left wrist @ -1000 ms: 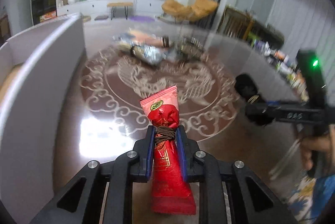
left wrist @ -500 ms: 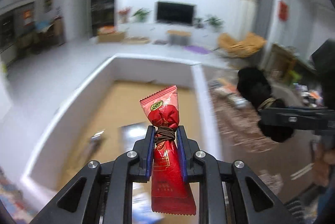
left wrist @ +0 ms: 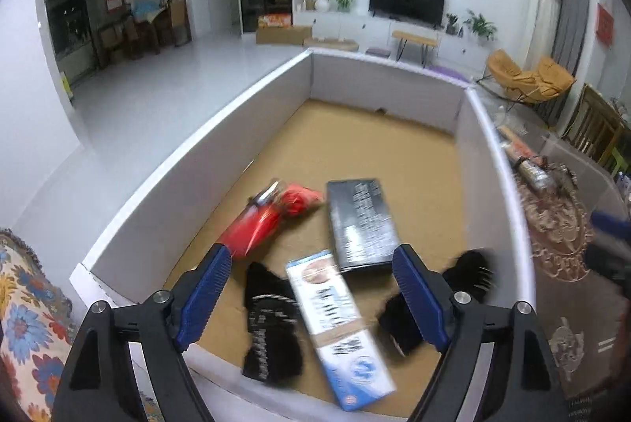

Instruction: Organize objects

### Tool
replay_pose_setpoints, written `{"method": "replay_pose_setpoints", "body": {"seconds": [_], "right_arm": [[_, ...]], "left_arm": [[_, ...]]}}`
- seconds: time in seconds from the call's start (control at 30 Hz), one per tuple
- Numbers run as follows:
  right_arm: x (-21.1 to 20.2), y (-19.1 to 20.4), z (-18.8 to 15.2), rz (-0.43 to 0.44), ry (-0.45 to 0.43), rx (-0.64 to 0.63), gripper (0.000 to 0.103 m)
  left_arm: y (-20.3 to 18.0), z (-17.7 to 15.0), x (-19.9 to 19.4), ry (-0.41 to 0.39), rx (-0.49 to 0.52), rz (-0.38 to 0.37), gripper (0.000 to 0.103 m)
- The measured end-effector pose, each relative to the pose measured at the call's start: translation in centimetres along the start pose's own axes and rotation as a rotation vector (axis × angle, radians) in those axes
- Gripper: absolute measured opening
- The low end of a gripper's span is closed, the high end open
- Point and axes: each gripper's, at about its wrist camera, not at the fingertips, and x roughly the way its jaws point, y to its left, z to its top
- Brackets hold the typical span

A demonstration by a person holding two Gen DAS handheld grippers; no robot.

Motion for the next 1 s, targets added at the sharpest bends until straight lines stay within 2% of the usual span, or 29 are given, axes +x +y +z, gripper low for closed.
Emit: {"method": "replay_pose_setpoints", "body": {"seconds": [0.17,0.3,0.37,0.5,0.63,0.83,1.0], "right_arm": [[0.4,-11.4,-5.9,-0.254,0.094,0.139,0.103],[-1.1,-18.6,-9.6,-0.432,0.135,0.179,0.103],[-1.6,-21.2,-10.7,-0.485,0.149,0.186,0.103],[-3.2,-24.1,-12.0,-0.521,0.134,0.218,0.103],[-3.3,-25.7,-12.9,-0.515,0.136,0.276,0.103],[-3.7,-25.8,-13.1,-0.498,0.122,0.313,0.103],[-3.6,-25.5,-13.1,-0.500,0.123,0.311,0.103]], "left_arm": [[-3.9,0.2,-3.9,-0.083,0.020,-0.105,0.096],[-8.2,0.8,-6.4,-0.132,0.083,-0.205,0.096],[-10.7,1.0,-7.6,-0.144,0.121,-0.251,0.097],[-16.0,0.9,-8.6,-0.126,0.200,-0.363,0.097],[-20.5,-0.9,-8.1,-0.069,0.282,-0.428,0.097],[-24.0,-4.6,-4.6,0.065,0.359,-0.449,0.097],[-24.8,-7.0,0.2,0.206,0.320,-0.423,0.097]]}}
